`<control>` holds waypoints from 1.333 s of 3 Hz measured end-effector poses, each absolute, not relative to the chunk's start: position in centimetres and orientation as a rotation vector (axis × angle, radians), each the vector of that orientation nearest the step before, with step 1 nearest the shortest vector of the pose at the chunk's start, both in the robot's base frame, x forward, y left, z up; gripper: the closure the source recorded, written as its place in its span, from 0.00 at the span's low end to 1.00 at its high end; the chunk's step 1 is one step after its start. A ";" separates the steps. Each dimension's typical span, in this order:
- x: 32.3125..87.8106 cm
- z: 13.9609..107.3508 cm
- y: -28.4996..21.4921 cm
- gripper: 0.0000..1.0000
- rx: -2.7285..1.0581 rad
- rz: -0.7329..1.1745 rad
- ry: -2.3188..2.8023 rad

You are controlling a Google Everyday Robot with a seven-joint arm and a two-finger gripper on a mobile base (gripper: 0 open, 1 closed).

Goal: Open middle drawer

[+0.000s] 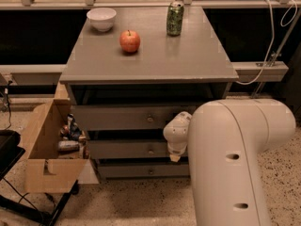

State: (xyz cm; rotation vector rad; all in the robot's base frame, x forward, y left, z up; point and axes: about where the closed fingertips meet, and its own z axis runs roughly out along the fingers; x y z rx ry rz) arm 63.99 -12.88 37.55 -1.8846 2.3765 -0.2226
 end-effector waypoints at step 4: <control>64.0 39.3 -12.9 1.00 -1.885 -0.223 2.376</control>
Offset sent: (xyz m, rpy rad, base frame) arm -0.1483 0.0002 0.1614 -0.3096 -0.0067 -0.2400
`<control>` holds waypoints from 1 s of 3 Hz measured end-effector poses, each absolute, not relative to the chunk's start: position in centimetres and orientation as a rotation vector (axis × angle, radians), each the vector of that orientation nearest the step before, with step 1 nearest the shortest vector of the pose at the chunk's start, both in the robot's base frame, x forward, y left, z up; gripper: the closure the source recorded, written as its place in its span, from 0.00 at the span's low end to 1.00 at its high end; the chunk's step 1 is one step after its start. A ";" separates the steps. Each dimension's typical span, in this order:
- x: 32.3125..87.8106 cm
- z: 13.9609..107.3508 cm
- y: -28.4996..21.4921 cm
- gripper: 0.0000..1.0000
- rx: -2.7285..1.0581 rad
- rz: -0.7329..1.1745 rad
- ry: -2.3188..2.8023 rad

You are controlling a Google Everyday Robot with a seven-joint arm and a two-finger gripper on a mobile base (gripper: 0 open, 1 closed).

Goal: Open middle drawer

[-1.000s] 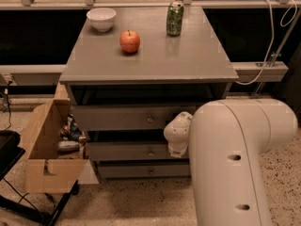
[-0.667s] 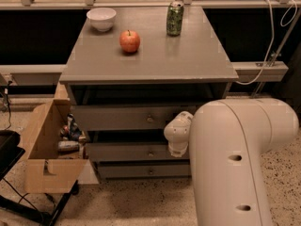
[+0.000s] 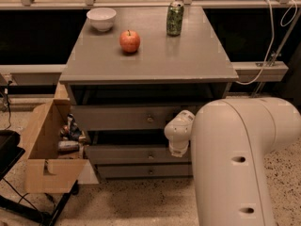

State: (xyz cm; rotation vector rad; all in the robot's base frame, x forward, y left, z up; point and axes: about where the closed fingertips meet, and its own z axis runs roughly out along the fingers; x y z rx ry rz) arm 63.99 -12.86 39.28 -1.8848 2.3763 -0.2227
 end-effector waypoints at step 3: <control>63.0 40.4 -12.8 1.00 -1.878 -0.223 2.384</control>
Offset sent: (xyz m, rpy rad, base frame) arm -0.1172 0.0182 0.1301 -0.0062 0.0061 -0.0204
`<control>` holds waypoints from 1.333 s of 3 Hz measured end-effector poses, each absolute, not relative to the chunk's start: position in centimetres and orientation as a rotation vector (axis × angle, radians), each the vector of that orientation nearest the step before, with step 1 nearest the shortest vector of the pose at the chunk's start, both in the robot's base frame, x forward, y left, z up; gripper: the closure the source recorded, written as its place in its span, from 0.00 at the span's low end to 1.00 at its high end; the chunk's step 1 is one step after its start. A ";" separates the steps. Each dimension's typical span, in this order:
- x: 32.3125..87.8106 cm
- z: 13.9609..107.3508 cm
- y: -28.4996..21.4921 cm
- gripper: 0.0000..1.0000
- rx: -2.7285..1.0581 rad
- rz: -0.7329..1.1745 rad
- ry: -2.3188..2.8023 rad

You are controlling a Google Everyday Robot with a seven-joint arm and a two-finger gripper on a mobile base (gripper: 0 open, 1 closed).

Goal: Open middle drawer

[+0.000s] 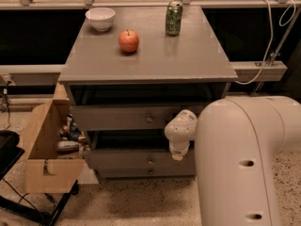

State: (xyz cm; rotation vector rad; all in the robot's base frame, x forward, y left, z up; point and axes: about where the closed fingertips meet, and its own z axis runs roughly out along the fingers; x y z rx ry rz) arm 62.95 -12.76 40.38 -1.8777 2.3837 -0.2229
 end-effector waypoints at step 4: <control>62.8 40.3 -12.8 0.36 -1.881 -0.220 2.387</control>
Offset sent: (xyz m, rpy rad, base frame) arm 0.0000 0.0000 0.0002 0.0000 0.0000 0.0000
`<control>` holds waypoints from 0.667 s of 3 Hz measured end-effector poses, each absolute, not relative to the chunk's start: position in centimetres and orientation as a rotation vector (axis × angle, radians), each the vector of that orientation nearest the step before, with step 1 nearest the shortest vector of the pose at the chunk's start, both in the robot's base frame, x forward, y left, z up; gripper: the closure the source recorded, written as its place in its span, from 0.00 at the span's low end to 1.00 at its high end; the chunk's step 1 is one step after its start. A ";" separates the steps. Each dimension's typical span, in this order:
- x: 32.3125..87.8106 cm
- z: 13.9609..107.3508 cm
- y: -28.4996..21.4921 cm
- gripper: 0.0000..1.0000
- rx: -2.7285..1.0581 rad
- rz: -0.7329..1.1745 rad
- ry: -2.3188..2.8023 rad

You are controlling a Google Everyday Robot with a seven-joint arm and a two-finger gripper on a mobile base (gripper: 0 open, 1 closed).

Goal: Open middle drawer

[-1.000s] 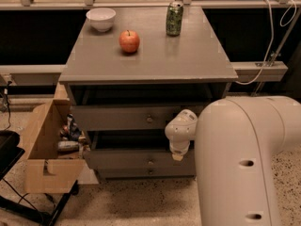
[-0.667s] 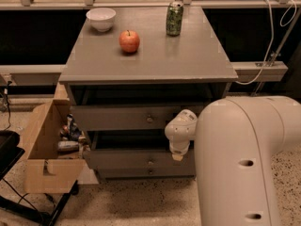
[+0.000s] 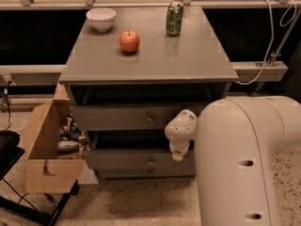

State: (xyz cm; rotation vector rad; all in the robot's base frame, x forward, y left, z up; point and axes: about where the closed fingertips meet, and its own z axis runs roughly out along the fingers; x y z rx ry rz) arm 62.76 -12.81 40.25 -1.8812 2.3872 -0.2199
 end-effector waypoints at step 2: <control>62.7 40.1 -12.8 0.00 -1.883 -0.218 2.389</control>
Offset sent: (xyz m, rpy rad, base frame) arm 0.0000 0.0000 0.0003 0.0000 0.0000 0.0000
